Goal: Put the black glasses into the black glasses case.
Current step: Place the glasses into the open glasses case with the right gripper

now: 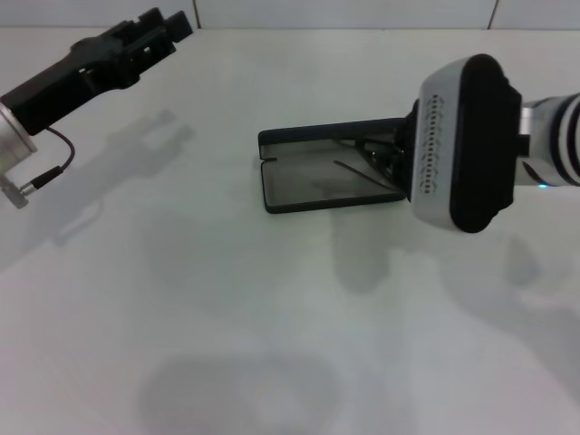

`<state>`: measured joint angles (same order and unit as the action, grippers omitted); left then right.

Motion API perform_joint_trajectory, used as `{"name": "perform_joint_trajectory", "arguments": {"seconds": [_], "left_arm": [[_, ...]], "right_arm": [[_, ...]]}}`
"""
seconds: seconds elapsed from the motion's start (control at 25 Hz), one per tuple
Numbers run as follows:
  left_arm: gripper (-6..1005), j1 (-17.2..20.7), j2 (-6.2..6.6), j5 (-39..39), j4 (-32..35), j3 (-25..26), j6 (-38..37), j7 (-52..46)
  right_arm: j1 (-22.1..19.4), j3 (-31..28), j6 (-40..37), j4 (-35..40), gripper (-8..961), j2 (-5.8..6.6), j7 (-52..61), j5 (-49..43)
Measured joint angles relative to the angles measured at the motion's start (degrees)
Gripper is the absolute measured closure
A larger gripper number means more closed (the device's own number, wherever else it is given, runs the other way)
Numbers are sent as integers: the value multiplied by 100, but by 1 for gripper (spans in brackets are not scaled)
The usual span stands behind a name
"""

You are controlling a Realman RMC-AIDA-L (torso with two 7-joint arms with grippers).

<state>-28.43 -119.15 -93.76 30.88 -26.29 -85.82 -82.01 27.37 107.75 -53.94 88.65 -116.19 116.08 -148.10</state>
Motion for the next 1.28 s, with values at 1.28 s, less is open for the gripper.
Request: {"name": "perform_joint_trajectory", "arguments": {"seconds": [1.28], "left_arm": [[393,-182,13,192,-74,-16,518,229]], "right_arm": [[811,1096,1158,-997,770,0,147,-1082]]}}
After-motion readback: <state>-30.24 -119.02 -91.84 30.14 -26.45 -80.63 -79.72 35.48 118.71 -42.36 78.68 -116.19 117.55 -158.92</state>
